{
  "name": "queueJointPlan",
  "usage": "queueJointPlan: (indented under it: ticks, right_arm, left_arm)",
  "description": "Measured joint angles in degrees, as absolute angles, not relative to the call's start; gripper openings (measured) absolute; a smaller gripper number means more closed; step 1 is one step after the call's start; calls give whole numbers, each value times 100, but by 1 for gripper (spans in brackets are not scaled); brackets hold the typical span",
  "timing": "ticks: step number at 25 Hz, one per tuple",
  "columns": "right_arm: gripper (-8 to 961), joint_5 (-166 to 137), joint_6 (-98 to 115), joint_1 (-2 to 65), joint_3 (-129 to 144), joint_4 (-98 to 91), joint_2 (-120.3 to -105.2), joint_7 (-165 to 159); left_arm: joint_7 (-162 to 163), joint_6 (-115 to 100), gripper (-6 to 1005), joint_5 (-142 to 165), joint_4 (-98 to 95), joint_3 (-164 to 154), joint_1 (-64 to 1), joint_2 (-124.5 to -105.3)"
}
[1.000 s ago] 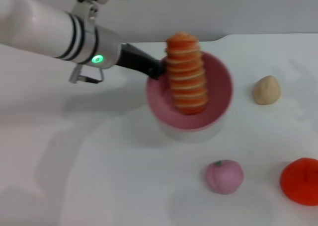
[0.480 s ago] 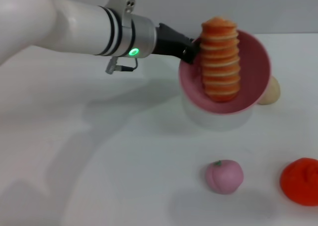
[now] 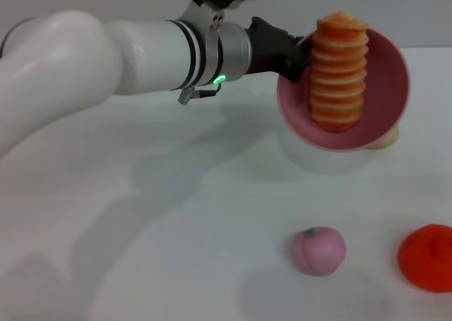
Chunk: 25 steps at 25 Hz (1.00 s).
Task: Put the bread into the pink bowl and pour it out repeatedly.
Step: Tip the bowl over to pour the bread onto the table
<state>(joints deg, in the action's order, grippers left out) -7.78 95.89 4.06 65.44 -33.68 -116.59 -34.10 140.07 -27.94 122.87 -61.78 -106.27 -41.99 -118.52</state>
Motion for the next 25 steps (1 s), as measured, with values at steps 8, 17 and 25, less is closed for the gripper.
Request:
queueJointPlan:
  ticks: [8,17,25]
  right_arm:
    - [552,-777,9694,372,6535,-3386,-11741,-3389]
    - [551,-785,9738,344,6581,-3389,-11833,-3382]
    - [552,-790,9745,385,6650,-3344,-11871,-3381]
  left_arm:
    - [13356,-2085,43,12423,-5997,-10831,-4155,-11851]
    - [13246,-1400,42,13183,-5821,-11257,-4218,-11872]
    - [13236,-1053,43,14009,-5837,-11633,-4186,-11883]
